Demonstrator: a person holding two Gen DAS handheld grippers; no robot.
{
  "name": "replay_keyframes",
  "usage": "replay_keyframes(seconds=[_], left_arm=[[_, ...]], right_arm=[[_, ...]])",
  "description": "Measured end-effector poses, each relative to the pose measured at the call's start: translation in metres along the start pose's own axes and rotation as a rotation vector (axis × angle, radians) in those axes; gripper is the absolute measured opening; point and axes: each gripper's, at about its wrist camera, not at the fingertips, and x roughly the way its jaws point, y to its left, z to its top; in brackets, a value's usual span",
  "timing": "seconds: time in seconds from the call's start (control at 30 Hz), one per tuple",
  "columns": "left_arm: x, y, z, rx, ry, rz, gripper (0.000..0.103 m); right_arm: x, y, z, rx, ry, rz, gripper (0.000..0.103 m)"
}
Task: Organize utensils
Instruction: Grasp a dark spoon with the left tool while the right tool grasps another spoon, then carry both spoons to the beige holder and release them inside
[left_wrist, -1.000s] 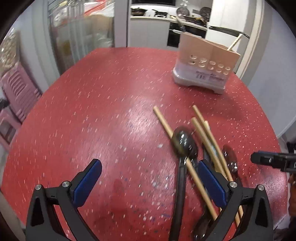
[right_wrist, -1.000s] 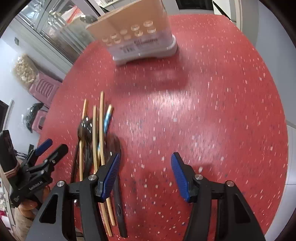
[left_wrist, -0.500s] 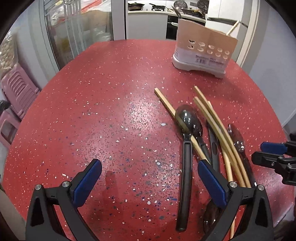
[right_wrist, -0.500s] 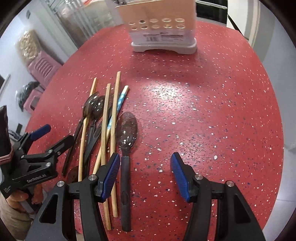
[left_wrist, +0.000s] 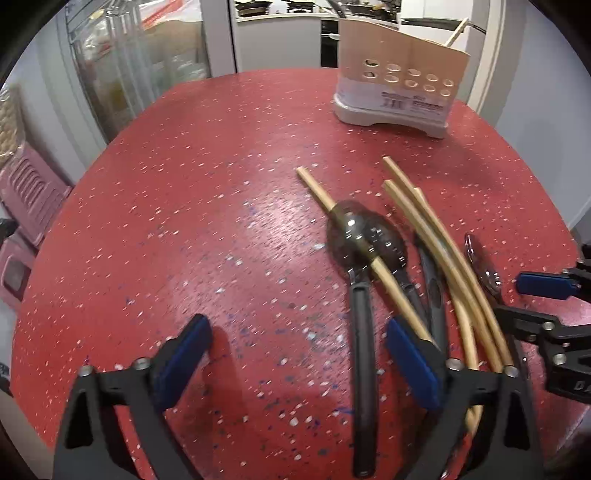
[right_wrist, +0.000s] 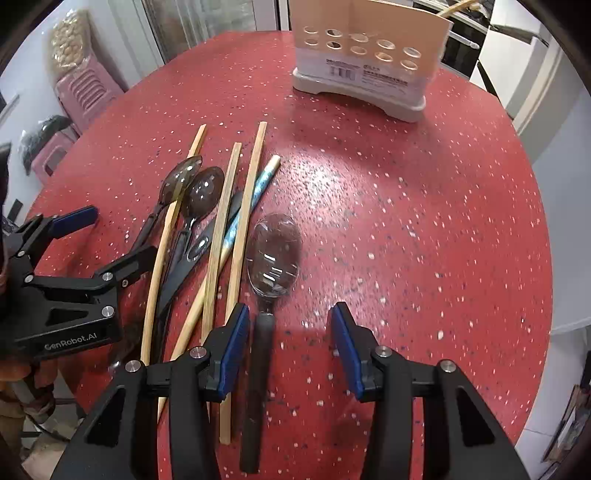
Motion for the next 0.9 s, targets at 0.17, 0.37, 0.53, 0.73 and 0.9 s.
replay_keyframes(seconds=[0.17,0.37,0.53,0.73,0.9], left_arm=[[0.005,-0.003,0.011,0.005,0.010,-0.027,0.103],[0.002,-0.011,0.018,0.052,0.038,-0.057,0.082],[0.000,-0.022,0.020,0.107,0.041,-0.079,0.038],[-0.010,-0.014,0.014,0.032,-0.005,-0.137,0.037],[-0.030,0.000,0.017,-0.046,-0.094,-0.162,0.037]], right_arm=[[0.000,0.006,0.005,-0.020,0.005,-0.027,0.047],[0.001,0.005,0.007,-0.025,-0.005,-0.017,0.017],[0.000,-0.005,0.004,-0.004,-0.024,0.024,0.012],[-0.002,-0.026,0.002,0.053,-0.048,0.116,0.012],[-0.012,-0.046,0.004,0.109,-0.084,0.192,0.013]])
